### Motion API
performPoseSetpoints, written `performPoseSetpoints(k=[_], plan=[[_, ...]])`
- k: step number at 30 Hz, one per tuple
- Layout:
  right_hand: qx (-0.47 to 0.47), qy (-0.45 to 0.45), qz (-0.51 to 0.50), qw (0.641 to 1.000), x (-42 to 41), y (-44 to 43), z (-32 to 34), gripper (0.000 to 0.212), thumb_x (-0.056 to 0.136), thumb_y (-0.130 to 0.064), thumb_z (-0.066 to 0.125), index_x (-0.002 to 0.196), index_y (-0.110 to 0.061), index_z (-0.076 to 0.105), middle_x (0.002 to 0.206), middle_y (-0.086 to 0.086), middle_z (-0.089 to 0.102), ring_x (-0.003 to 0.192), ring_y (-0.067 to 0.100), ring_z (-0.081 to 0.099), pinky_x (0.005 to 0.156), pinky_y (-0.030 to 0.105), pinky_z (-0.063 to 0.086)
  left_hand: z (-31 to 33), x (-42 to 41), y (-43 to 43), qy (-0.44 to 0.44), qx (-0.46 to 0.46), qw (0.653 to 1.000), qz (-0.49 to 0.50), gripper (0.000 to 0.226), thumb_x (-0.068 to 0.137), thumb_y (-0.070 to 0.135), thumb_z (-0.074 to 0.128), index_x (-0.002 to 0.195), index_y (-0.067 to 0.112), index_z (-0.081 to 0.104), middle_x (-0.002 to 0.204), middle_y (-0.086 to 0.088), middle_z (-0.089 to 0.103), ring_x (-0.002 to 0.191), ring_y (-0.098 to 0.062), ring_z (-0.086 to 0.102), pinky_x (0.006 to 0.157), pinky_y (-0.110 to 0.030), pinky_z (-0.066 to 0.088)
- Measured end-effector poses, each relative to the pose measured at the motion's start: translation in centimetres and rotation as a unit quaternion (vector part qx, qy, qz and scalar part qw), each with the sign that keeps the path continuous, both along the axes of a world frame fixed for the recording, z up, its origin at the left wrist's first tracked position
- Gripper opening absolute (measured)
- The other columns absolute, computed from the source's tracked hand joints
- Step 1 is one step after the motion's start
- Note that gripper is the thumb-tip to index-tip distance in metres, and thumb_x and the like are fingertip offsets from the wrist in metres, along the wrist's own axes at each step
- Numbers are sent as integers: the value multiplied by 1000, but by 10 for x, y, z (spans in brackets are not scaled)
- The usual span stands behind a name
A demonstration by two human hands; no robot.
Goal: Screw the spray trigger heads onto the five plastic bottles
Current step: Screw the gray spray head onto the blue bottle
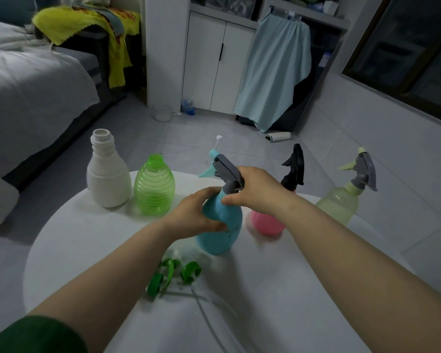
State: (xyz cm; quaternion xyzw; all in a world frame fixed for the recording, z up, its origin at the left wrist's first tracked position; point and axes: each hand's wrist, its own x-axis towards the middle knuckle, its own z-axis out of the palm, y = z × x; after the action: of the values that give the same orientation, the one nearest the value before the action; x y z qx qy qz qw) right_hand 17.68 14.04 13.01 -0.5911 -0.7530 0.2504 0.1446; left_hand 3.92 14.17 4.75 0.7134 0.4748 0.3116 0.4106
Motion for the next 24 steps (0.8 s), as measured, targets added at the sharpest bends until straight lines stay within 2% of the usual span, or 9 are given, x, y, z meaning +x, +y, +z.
performPoseSetpoints(k=[4, 8, 11, 13, 15, 18, 21, 23, 24], plan=[[16, 3, -16, 1000, -2, -1, -2, 16, 68, -20, 67, 77, -20, 54, 85, 0, 58, 76, 14, 53, 60, 19, 40, -5, 7, -8, 12, 46, 997, 61, 76, 59, 25, 78, 125, 16, 41, 129, -6, 50, 117, -24, 44, 102, -41, 35], [10, -8, -18, 1000, -2, -3, -5, 22, 70, -30, 66, 83, -20, 51, 81, -6, 53, 75, 12, 51, 56, 20, 38, -8, 11, -14, 1, 62, 994, 91, 74, 62, 20, 77, 125, 15, 40, 131, -5, 48, 120, -25, 43, 105, -43, 31], [-39, 4, -2, 999, 7, -3, 3, 61, 69, -42, 66, 120, -23, 38, 120, -3, 50, 106, 15, 50, 82, 27, 43, -5, 8, -11, 8, 52, 996, 78, 74, 61, 22, 77, 125, 16, 41, 130, -6, 49, 119, -25, 43, 104, -46, 32], [10, 12, 12, 1000, 15, -4, 16, 71, 74, -33, 64, 133, -29, 24, 142, 0, 30, 124, 20, 38, 95, 30, 35, -4, 7, -10, 12, 50, 996, 75, 73, 61, 23, 78, 124, 17, 41, 129, -6, 50, 118, -25, 44, 103, -45, 33], [80, -21, 68, 994, 19, -5, 29, 67, 78, -9, 55, 134, -31, 25, 148, -2, 19, 133, 18, 25, 101, 26, 25, -4, 8, -11, 5, 50, 996, 74, 72, 61, 22, 78, 124, 17, 42, 129, -6, 50, 118, -25, 45, 103, -44, 34], [103, -195, 167, 961, 15, -3, 37, 63, 77, 3, 48, 130, -30, 36, 152, -5, 9, 137, 17, 8, 107, 27, 13, -4, 7, -11, 7, 49, 996, 78, 73, 61, 23, 77, 124, 17, 41, 129, -6, 50, 118, -26, 44, 103, -44, 34], [109, -291, 215, 926, 7, 4, 38, 44, 80, -8, 52, 121, -23, 50, 148, -2, 27, 135, 21, 14, 105, 25, 9, -3, 7, -12, 11, 54, 996, 77, 73, 61, 23, 77, 124, 17, 41, 129, -7, 50, 117, -26, 45, 102, -45, 34], [91, -280, 193, 936, 3, 7, 42, 34, 80, -15, 56, 113, -20, 57, 133, 2, 50, 125, 21, 33, 103, 32, 27, -3, 7, -13, 10, 57, 995, 76, 72, 61, 23, 77, 123, 17, 42, 128, -7, 51, 116, -25, 45, 102, -45, 35], [87, -271, 174, 943, 1, 8, 43, 29, 80, -21, 58, 108, -19, 60, 121, 3, 59, 111, 20, 44, 93, 34, 39, -3, 7, -13, 11, 58, 995, 77, 72, 60, 23, 78, 123, 17, 42, 128, -7, 51, 116, -25, 45, 102, -44, 35]])
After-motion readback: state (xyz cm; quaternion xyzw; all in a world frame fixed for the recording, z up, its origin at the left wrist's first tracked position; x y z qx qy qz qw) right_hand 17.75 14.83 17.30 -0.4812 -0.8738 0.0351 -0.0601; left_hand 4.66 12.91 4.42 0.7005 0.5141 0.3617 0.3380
